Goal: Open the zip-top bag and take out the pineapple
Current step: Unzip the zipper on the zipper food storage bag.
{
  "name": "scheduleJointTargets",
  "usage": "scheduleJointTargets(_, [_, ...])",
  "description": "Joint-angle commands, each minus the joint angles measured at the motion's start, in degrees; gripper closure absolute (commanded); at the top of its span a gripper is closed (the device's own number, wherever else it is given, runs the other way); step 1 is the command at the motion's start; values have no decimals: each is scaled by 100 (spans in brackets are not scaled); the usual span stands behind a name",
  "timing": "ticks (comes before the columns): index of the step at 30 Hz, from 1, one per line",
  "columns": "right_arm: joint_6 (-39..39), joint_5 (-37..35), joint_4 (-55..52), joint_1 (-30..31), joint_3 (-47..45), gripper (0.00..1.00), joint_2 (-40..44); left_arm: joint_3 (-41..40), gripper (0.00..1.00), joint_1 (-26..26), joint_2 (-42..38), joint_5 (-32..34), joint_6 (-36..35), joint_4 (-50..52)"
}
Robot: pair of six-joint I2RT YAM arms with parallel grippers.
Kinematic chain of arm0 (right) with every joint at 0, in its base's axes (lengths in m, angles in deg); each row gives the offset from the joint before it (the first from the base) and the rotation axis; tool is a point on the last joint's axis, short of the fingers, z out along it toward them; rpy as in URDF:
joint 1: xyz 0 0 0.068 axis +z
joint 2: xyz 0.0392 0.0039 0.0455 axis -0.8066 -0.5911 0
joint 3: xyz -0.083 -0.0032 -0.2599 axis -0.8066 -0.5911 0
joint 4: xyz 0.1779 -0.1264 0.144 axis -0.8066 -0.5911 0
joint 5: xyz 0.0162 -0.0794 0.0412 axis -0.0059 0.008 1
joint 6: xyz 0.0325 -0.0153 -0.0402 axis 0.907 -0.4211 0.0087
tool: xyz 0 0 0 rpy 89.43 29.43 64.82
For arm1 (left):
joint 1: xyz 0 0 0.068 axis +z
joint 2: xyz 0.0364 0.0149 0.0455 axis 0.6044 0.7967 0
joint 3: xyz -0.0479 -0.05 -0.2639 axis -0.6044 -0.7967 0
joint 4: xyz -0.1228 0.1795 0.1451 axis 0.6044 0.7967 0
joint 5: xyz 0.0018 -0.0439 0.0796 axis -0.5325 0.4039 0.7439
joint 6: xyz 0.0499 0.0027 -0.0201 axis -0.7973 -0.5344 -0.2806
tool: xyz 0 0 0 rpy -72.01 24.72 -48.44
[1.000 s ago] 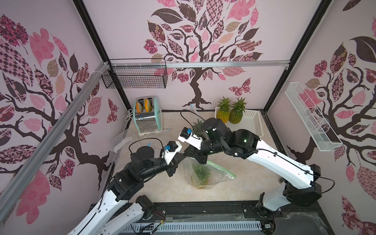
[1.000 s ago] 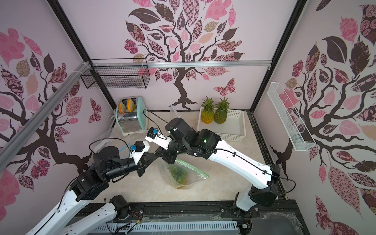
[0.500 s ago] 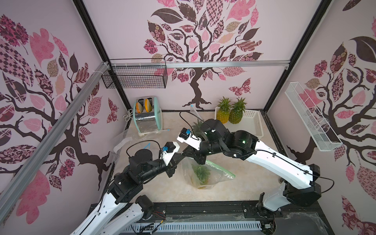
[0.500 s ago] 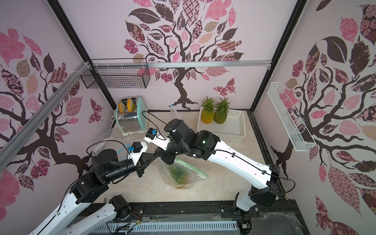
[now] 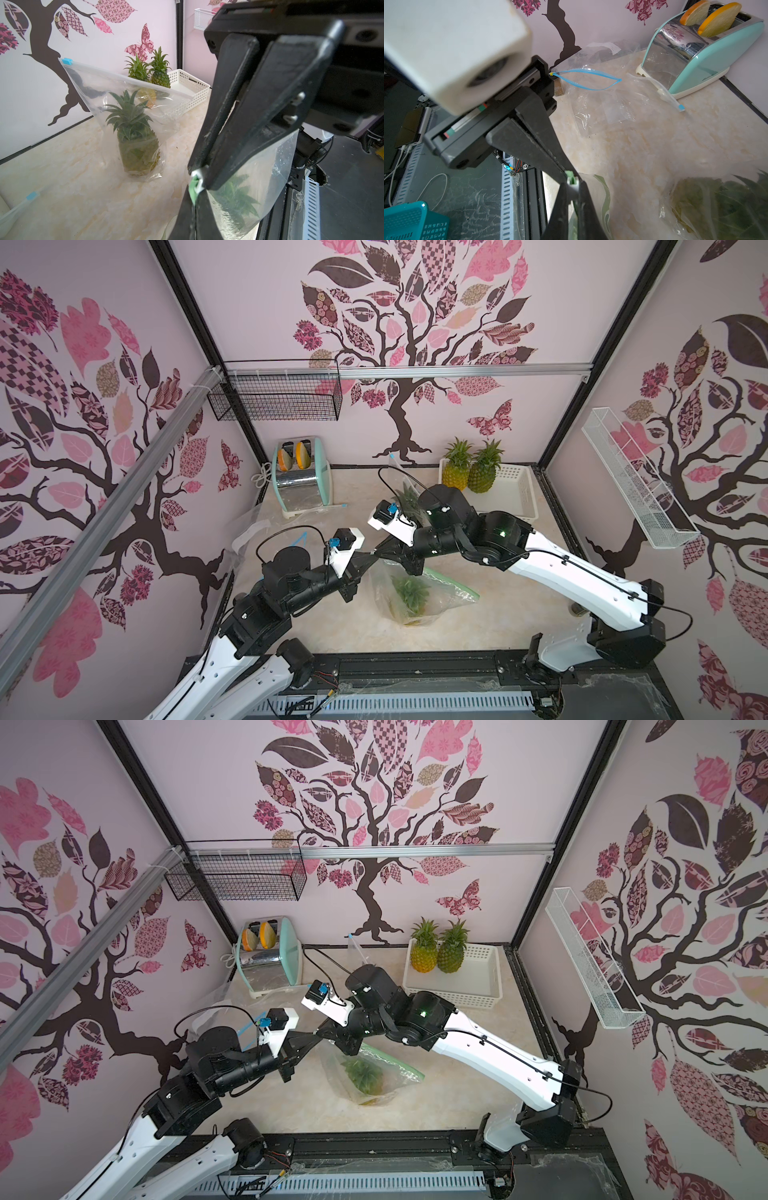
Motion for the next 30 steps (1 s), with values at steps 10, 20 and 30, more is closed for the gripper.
scheduleJointTargets(10, [89, -367, -659, -312, -390, 100, 539, 7, 100, 76, -471, 863, 232, -475])
scheduleJointTargets(20, [268, -1215, -1393, -314, -450, 100, 1108, -258, 100, 76, -637, 2985, 217, -844])
scheduleJointTargets(30, [415, -1798, -1974, -318, -369, 100, 1628, -502, 100, 124, -23, 3566, -228, -2079])
